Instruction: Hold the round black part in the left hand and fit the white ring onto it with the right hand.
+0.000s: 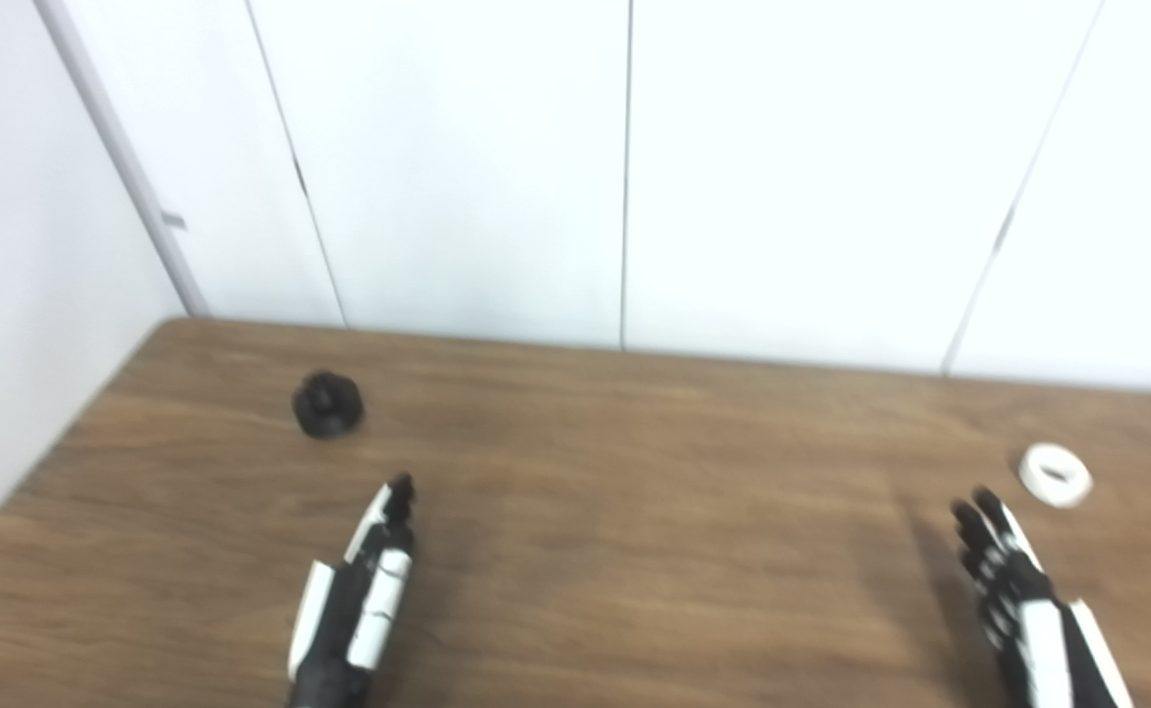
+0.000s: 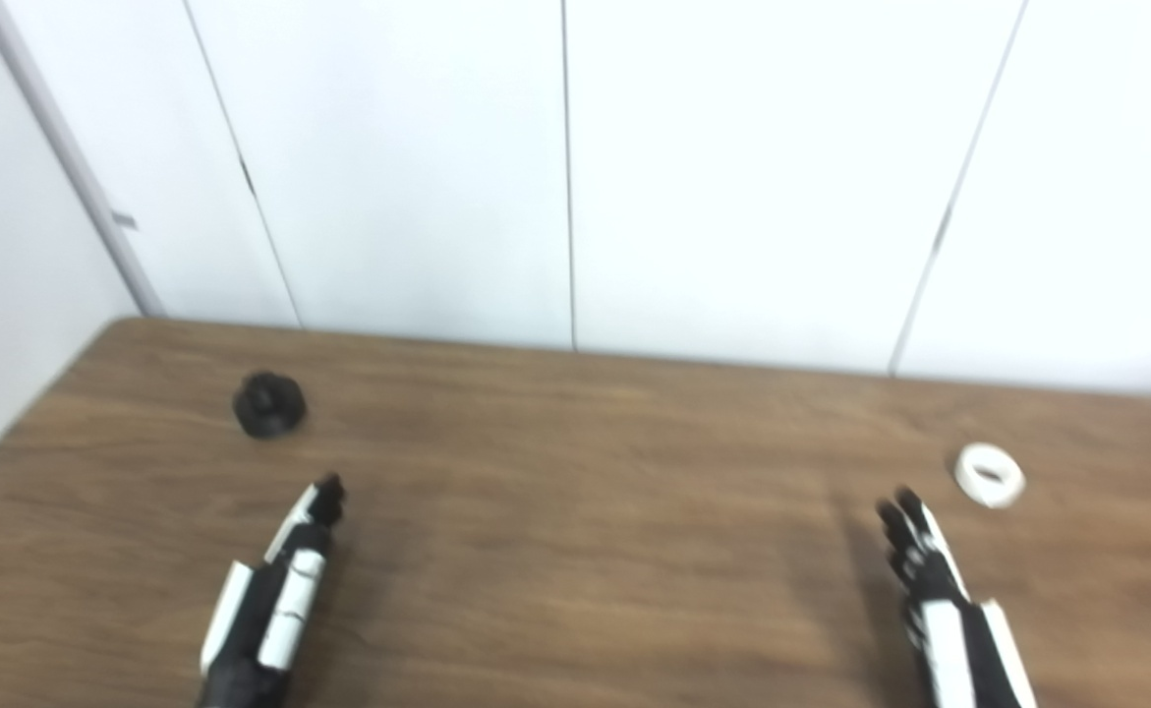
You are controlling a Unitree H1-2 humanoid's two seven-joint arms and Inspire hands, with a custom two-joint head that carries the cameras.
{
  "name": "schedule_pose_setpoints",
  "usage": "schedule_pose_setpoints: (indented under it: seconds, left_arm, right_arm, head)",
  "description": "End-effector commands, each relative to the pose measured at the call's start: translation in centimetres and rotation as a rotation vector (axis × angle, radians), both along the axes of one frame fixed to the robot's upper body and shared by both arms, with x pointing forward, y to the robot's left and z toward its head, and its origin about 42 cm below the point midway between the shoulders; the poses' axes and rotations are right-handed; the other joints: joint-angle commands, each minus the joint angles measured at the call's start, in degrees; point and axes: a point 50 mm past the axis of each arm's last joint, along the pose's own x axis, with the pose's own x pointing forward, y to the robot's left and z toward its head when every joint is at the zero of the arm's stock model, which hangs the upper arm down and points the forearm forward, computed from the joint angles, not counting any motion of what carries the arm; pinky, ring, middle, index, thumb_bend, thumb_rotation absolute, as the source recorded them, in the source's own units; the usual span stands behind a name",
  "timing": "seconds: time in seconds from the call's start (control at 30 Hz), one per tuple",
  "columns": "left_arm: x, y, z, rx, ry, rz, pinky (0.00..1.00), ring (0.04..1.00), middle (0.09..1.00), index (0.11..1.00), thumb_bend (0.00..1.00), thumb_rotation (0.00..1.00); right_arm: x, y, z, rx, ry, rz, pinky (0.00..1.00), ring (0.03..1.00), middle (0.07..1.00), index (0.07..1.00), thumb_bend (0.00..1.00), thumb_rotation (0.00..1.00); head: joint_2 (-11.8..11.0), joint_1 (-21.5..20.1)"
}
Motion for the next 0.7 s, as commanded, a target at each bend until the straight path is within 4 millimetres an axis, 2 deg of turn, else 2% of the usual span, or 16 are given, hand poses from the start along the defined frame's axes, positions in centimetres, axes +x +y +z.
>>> schedule_pose_setpoints:
  seconds: [0.0, 0.2, 0.53, 0.67]
  left_arm:
    - [-0.6, -0.47, -1.47, -0.009, 0.053, 0.005, 1.0, 0.976, 0.963, 0.969, 0.48, 0.91]
    - [-0.43, -0.98, -1.78, -0.003, 0.065, 0.008, 1.0, 0.981, 0.964, 0.973, 0.52, 0.92]
    - [-0.53, -1.19, -1.76, -0.004, 0.058, 0.007, 1.0, 0.984, 0.975, 0.991, 0.53, 0.92]
    - [-0.75, -1.25, -1.41, -0.018, 0.03, 0.011, 1.0, 0.994, 0.983, 0.995, 0.52, 0.81]
  right_arm:
    - [-1.1, -0.73, -2.51, 0.008, 0.061, 0.0, 1.0, 0.994, 0.959, 0.984, 0.62, 1.0]
    - [-0.86, -1.16, -2.81, 0.017, 0.056, 0.018, 1.0, 1.0, 0.984, 1.0, 0.59, 1.0]
    - [-0.88, -1.16, -2.93, 0.015, 0.05, 0.027, 1.0, 1.0, 0.992, 1.0, 0.57, 1.0]
    - [-1.07, -1.27, -2.88, 0.011, 0.054, 0.025, 1.0, 1.0, 0.988, 1.0, 0.6, 1.0]
  head:
    - [-0.4, 0.6]
    - [-0.9, 1.9]
    - [-0.5, 1.2]
    - [-0.2, 1.1]
